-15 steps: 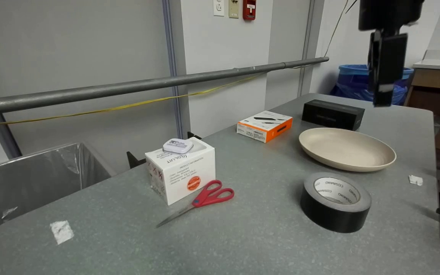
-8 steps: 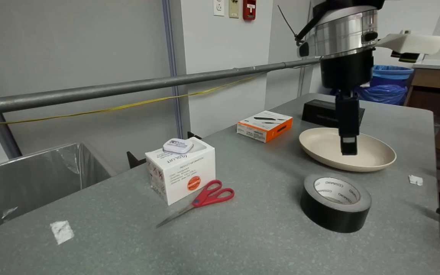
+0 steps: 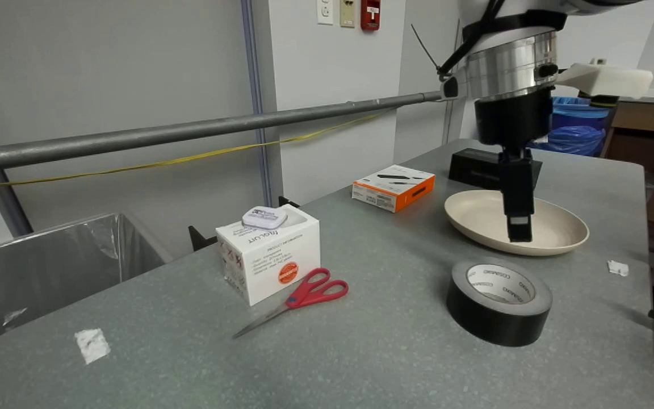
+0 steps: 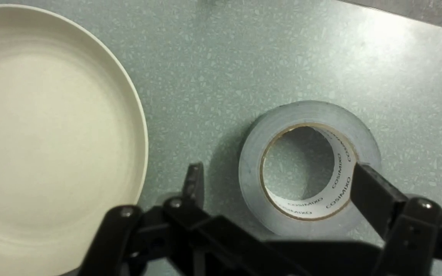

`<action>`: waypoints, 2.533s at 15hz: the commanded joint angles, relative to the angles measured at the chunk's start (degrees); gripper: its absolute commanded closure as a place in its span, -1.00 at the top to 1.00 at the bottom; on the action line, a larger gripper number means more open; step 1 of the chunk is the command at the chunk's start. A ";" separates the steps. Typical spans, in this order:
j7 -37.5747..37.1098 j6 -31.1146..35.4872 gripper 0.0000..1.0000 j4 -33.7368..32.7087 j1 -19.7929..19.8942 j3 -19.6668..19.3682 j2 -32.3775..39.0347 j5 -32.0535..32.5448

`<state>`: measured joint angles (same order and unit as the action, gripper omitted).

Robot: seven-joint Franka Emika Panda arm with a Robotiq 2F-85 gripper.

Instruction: Put the black masking tape on the white plate

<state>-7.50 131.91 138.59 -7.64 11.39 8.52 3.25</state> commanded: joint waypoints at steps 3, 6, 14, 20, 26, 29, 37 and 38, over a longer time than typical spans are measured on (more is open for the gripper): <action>-6.97 4.43 1.00 -0.96 -3.44 -2.01 5.99 6.07; -9.37 4.58 1.00 -1.54 -4.60 -3.24 8.48 8.20; -8.55 7.57 0.01 -6.11 -4.85 -6.16 16.56 7.25; -5.45 7.41 -0.90 -8.01 -3.61 -5.45 17.24 3.41; 0.07 5.75 -0.87 -1.72 -0.24 -5.38 4.82 -1.95; 2.58 5.44 -0.87 1.75 3.30 -7.31 -1.66 -4.65; 3.80 7.34 -0.87 0.89 12.20 -15.88 2.07 -7.52; 0.88 8.11 -0.87 0.23 12.47 -16.88 3.62 -6.23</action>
<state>-3.49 138.87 141.14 3.57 -3.89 8.42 -2.31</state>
